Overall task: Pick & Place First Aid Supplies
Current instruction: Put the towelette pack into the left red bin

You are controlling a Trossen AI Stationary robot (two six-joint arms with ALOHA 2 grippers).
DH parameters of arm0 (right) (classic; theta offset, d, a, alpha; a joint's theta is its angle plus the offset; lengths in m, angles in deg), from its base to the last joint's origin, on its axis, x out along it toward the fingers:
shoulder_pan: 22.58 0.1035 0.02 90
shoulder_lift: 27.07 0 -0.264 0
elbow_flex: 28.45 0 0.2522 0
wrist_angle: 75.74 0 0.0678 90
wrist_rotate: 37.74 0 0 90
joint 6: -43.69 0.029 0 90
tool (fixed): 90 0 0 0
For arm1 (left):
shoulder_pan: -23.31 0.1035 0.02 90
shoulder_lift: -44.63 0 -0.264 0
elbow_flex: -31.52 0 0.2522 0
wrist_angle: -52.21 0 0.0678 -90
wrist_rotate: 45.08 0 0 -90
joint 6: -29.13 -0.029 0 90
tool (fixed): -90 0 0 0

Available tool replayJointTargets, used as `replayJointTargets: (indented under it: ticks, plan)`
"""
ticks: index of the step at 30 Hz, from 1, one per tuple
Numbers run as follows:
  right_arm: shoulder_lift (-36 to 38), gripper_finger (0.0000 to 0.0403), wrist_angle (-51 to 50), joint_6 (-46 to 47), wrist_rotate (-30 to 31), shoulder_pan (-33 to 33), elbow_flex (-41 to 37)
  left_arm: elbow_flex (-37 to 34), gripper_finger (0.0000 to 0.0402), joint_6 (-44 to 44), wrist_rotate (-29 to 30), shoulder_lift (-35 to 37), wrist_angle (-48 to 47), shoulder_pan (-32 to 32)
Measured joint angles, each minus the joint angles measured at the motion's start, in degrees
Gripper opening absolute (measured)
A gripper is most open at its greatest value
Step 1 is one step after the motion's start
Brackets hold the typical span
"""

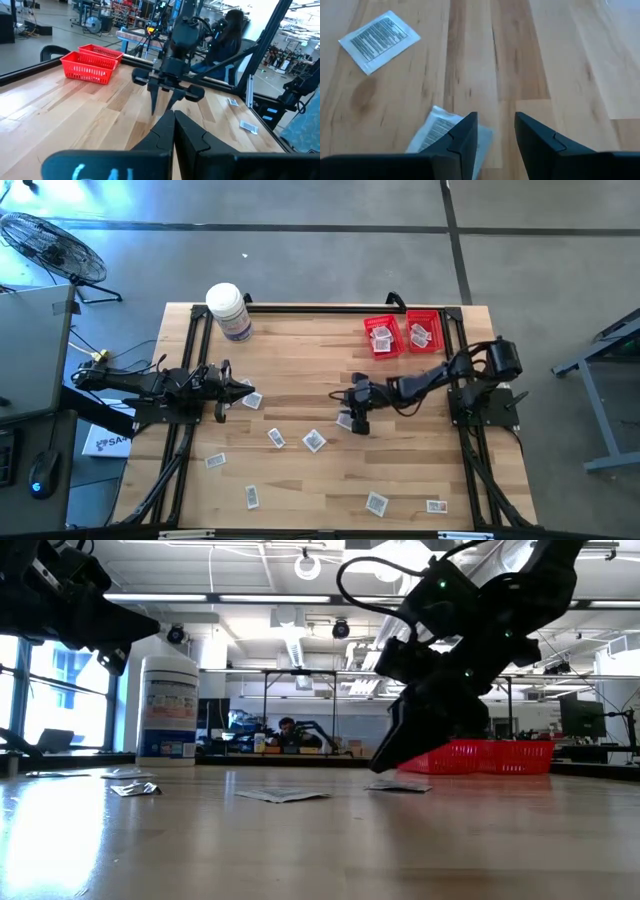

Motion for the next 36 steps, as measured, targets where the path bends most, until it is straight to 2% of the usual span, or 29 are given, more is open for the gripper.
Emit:
replayJointTargets:
  ticks: [4, 16, 29, 36]
  plan:
    - [0.0, 0.0124, -0.1, -2.1, -3.5, -0.5, -0.4, 0.0, 0.0001, 0.0, 0.0, 0.0, 0.0, 0.0]
    - [0.0, 0.0124, 1.9, -5.9, -3.8, -0.6, -2.4, 0.0, 0.0001, 0.0, 0.0, 0.0, 0.0, 0.0]
    - [-0.1, 0.0124, 3.2, -3.5, -7.3, -2.0, -1.8, 0.0, 0.0001, 0.0, 0.0, 0.0, 0.0, 0.0]
    - [-5.2, 0.0124, 5.5, -4.2, -8.1, -2.0, -1.6, 0.0, 0.0001, 0.0, 0.0, 0.0, 0.0, 0.0]
